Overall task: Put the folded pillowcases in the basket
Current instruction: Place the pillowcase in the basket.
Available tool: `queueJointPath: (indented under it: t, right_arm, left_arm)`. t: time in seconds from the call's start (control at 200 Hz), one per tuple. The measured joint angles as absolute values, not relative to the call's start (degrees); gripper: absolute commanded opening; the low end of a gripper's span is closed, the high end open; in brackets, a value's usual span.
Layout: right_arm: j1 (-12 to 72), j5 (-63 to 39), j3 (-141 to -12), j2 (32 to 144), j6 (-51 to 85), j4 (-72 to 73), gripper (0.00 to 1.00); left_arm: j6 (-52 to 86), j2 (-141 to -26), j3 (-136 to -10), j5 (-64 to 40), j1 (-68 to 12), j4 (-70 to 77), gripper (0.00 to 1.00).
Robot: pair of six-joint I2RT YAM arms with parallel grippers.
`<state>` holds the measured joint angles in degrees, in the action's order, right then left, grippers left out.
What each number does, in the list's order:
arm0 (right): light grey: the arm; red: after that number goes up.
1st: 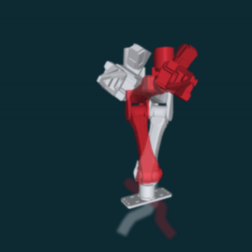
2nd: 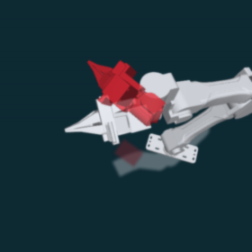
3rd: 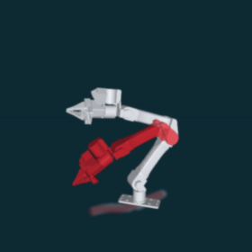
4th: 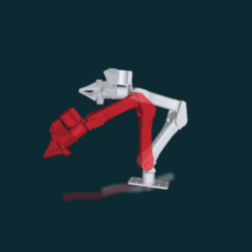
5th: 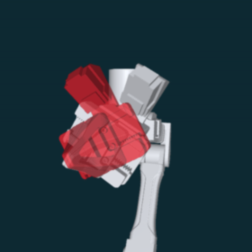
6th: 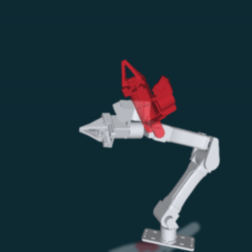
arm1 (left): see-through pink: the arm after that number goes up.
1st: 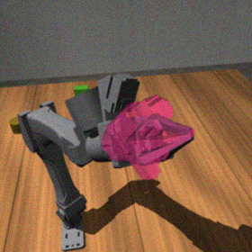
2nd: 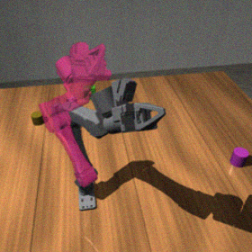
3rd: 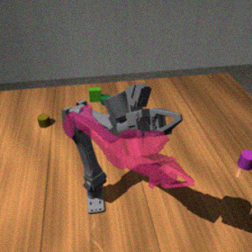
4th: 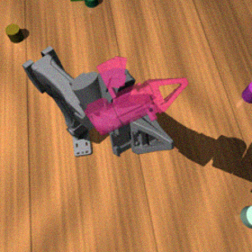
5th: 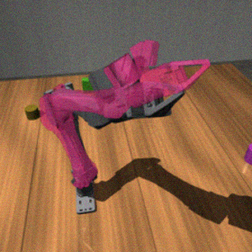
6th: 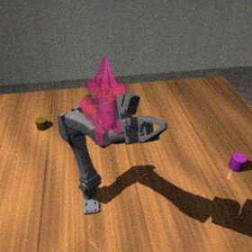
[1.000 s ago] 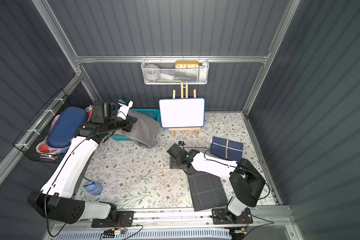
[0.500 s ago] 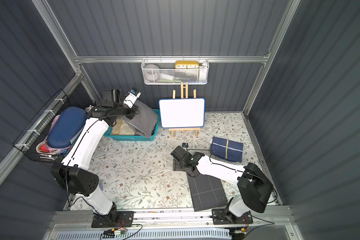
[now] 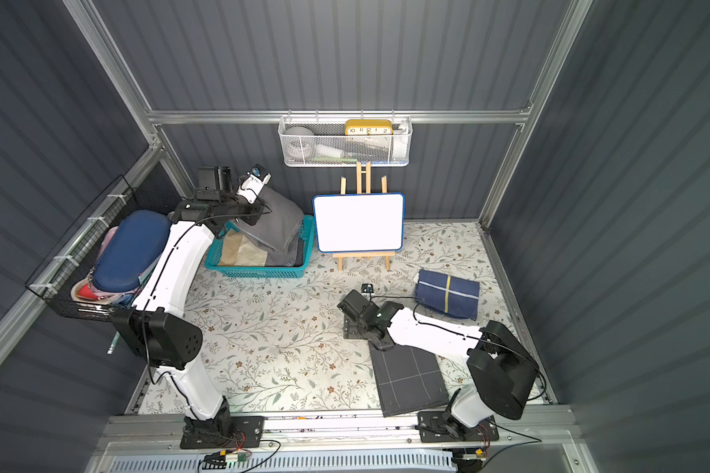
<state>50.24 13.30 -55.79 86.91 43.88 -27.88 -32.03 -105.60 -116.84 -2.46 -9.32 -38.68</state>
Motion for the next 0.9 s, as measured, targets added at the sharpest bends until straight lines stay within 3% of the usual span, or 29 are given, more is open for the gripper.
queueJointPath:
  t: [0.9]
  right_arm:
    - [50.2, 13.5, -55.8, 88.2, 44.1, -27.9, 0.80]
  left_arm:
    - [-25.9, -115.1, -114.2, -14.8, -2.5, -41.3, 0.00]
